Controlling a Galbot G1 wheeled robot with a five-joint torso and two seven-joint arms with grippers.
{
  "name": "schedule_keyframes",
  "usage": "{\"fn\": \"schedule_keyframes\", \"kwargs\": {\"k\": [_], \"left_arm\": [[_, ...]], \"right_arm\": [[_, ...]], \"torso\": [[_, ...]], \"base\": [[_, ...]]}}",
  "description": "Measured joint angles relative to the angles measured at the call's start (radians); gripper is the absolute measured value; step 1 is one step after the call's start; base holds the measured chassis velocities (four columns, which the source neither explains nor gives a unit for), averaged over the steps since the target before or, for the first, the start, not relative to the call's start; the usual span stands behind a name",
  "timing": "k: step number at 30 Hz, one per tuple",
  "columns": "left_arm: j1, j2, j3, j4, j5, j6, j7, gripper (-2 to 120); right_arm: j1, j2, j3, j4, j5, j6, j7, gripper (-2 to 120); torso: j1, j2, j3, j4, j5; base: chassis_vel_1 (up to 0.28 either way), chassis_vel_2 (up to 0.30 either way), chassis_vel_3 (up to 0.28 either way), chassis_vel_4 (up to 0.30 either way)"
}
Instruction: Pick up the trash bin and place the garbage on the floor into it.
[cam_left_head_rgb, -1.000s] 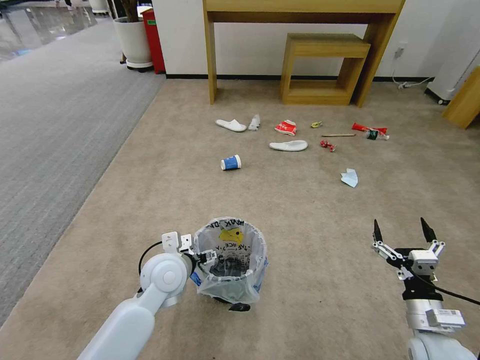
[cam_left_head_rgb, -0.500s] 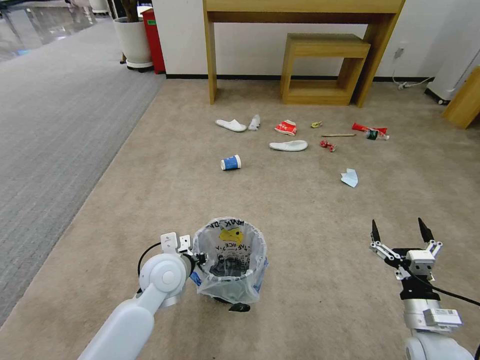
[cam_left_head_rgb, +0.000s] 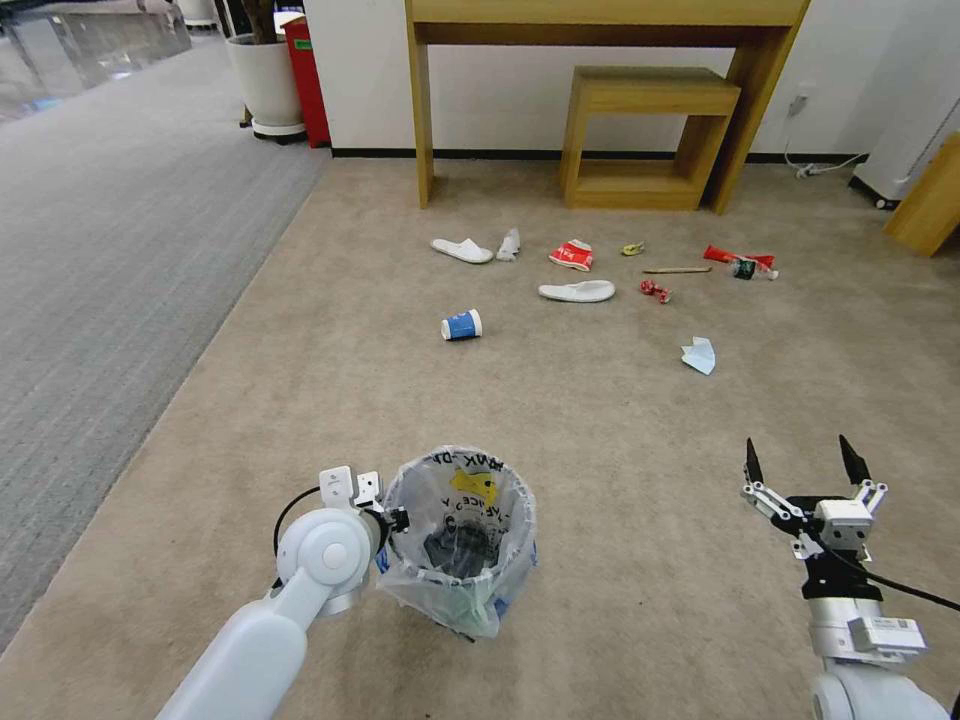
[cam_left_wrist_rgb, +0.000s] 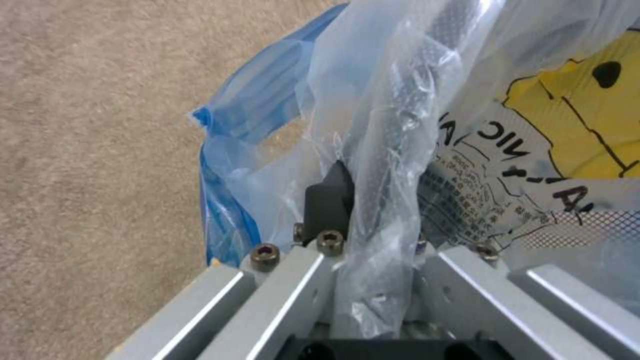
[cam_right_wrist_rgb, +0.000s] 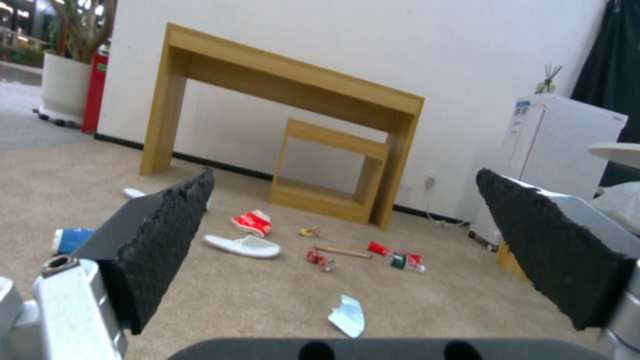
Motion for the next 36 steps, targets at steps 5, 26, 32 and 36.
{"fn": "schedule_keyframes", "kwargs": {"k": [5,26,32,36], "left_arm": [[0.035,-0.004,-0.07,-0.045,-0.013,0.0,-0.003,0],[0.207,-0.072,-0.582,-0.309,-0.096,-0.001,-0.032,0],[0.275,-0.062,-0.641,-0.332,-0.023,0.0,-0.033,0],[0.282,-0.055,-0.642,-0.332,0.016,0.0,-0.029,0]], "right_arm": [[0.002,-0.002,0.002,0.001,0.004,0.005,0.004,100],[0.017,-0.004,0.008,0.01,0.039,0.004,0.012,100],[0.019,-0.006,0.003,0.002,0.051,0.009,0.009,100],[0.021,-0.008,0.0,-0.006,0.053,0.015,0.008,100]], "torso": [[0.0,0.0,0.0,0.0001,-0.0001],[0.0,0.0,0.0,0.0002,-0.0001],[0.0,0.0,0.0,0.0001,-0.0002],[0.0,0.0,0.0,0.0,-0.0002]], "base": [[0.0,0.0,0.0,0.0],[0.0,0.0,0.0,0.0],[0.0,0.0,0.0,0.0],[0.0,0.0,0.0,0.0]]}}
